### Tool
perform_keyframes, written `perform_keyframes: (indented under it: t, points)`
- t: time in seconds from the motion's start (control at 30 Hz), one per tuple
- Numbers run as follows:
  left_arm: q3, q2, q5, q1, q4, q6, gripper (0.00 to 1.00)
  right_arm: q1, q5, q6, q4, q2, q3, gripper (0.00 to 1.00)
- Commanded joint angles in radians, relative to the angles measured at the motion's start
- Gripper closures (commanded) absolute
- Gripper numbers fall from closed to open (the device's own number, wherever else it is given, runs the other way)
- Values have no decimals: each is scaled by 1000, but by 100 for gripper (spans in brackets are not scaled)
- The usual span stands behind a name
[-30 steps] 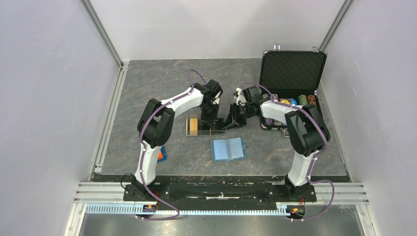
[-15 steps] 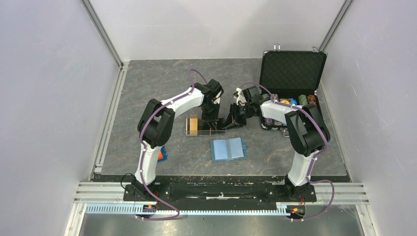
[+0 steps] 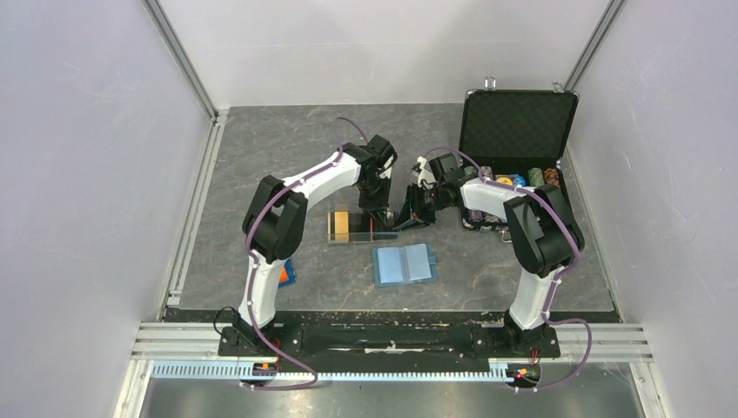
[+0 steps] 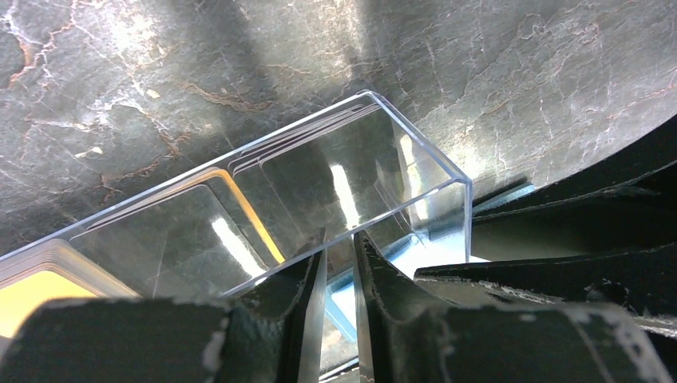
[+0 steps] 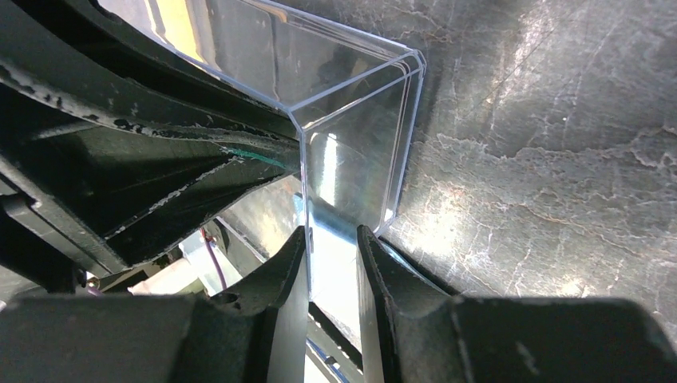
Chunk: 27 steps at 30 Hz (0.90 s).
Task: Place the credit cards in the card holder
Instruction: Pick up the credit card from the storage box.
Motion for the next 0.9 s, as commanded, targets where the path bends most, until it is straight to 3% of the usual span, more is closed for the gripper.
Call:
perform_keyframes:
  t: [0.0,0.13,0.47,0.87]
  points:
    - [42,-48,-12,-4,-1,32,74,8,-87,0,21,-46,-3,77]
    - [13,-41,-52,-4,-26,35,64,8,-86,-2,22,-46,-4,77]
    - [-56,-2,-34,-4,23,5,64,7,-105,17,50,-60,-23,75]
    - [-36,8,10,-4,52,9,84,7,-129,50,109,-83,-51,49]
